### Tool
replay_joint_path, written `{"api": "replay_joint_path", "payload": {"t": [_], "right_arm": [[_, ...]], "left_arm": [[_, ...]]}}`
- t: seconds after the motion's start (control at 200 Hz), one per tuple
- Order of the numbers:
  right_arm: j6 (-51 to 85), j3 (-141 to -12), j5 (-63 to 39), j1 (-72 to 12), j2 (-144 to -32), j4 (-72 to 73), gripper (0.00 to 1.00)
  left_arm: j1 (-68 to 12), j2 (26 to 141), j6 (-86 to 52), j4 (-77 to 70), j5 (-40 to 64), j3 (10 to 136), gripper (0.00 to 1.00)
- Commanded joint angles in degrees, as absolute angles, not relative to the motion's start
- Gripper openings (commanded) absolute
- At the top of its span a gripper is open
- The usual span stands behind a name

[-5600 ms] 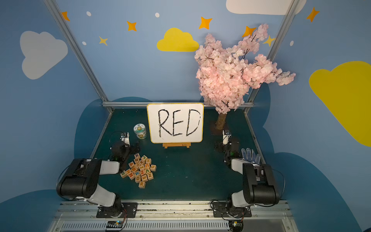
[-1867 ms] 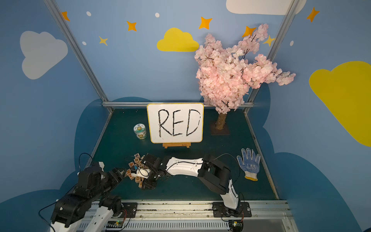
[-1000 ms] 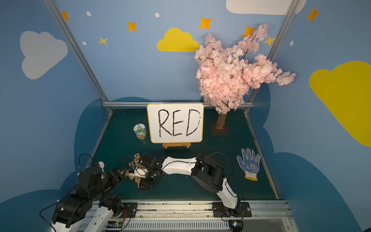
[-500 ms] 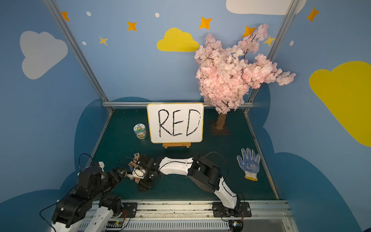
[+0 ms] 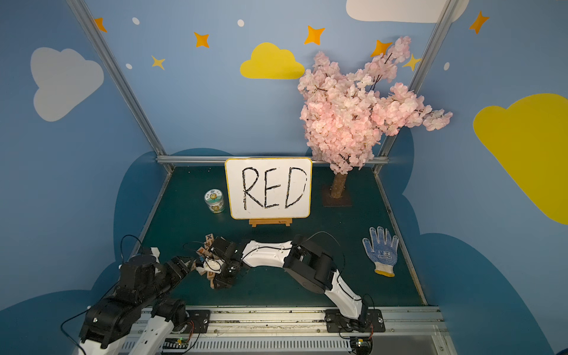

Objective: Assemble the uppercase word "red" with letter blocks
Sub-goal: Pick up the letter block from the center of the board.

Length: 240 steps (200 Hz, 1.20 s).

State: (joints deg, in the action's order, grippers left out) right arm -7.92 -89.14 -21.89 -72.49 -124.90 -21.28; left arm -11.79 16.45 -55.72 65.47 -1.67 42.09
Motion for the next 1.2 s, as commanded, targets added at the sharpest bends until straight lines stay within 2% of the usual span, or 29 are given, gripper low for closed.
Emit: {"api": "replay_joint_path", "payload": {"t": [0.0,0.225,0.35,0.531,0.706,1.021,1.196], "right_arm": [[-8.0,-90.6,-21.7,-72.4,-125.7,-22.3,0.39],[-7.9,-90.7,-22.1,-72.5,-125.8,-22.0,0.47],[-7.8,-90.7,-22.2,-72.5,-126.0,-22.0,0.39],[-7.7,-90.9,-22.3,-72.5,-125.5,-23.0,0.21],[-8.8,-90.8,-21.7,-72.2,-122.5,-27.0,0.12],[-8.0,-86.6,-19.2,-69.9,-111.3,-32.1,0.1],[-9.6,-81.6,-14.8,-65.8,-104.3,-34.3,0.08]], "left_arm": [[-11.5,16.6,-55.1,64.4,-1.6,41.7,0.78],[-11.4,16.7,-54.9,64.4,-1.5,41.6,0.78],[-11.4,16.7,-54.9,64.4,-1.4,41.7,0.78],[-11.3,16.7,-54.8,64.0,-1.5,41.6,0.78],[-10.7,17.2,-54.1,61.9,-1.4,40.7,0.77],[-10.6,23.6,-50.2,53.5,-0.6,39.3,0.76],[-10.6,29.1,-45.6,48.2,0.7,39.2,0.77]]}}
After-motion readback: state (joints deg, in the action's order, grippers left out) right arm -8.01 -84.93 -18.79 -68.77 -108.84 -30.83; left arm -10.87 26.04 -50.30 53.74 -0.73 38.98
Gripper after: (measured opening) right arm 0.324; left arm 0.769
